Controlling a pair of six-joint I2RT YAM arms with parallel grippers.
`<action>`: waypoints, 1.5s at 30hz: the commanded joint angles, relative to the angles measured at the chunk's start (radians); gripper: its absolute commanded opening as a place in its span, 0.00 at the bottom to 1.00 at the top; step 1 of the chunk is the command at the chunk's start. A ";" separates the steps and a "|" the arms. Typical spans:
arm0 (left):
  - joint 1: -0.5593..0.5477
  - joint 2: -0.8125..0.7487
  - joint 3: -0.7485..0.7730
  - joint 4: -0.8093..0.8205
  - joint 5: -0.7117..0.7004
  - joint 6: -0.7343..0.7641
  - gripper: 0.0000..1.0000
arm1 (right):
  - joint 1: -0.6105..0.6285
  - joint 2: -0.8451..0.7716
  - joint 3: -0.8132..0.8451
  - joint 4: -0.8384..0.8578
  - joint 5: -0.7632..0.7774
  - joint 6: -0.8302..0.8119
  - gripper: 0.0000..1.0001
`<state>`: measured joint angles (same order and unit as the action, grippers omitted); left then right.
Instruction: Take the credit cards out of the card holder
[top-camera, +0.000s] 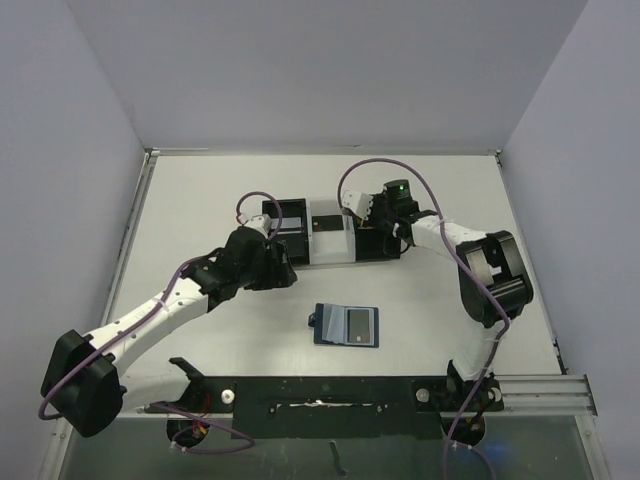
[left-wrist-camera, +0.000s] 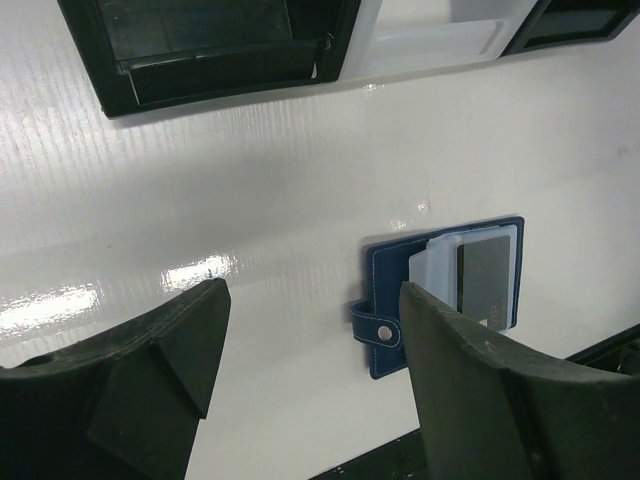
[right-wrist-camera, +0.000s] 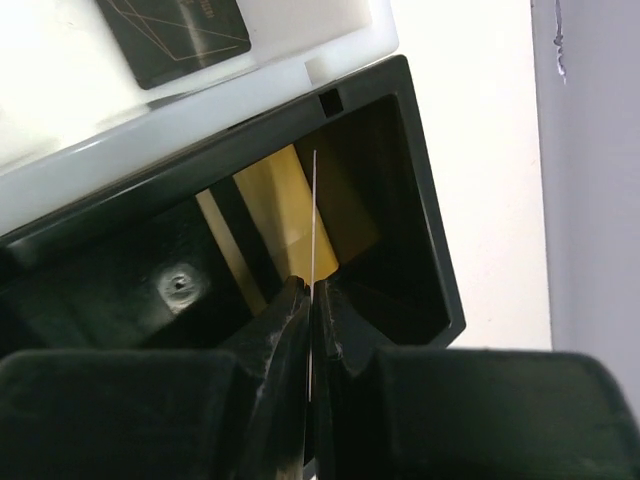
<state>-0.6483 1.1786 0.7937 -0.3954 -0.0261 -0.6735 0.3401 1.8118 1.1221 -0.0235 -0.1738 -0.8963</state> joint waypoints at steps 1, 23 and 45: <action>0.017 -0.002 0.032 -0.002 -0.002 0.047 0.68 | -0.002 0.042 0.062 0.117 0.012 -0.099 0.02; 0.056 0.079 0.069 -0.013 0.027 0.080 0.69 | -0.028 0.113 0.121 -0.014 -0.130 -0.105 0.36; 0.055 0.054 0.056 0.027 0.123 0.074 0.68 | -0.025 0.020 0.151 0.011 -0.116 0.054 0.49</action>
<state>-0.5995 1.2587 0.8158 -0.4213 0.0460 -0.6125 0.3195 1.9373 1.2354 -0.0967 -0.2909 -0.9405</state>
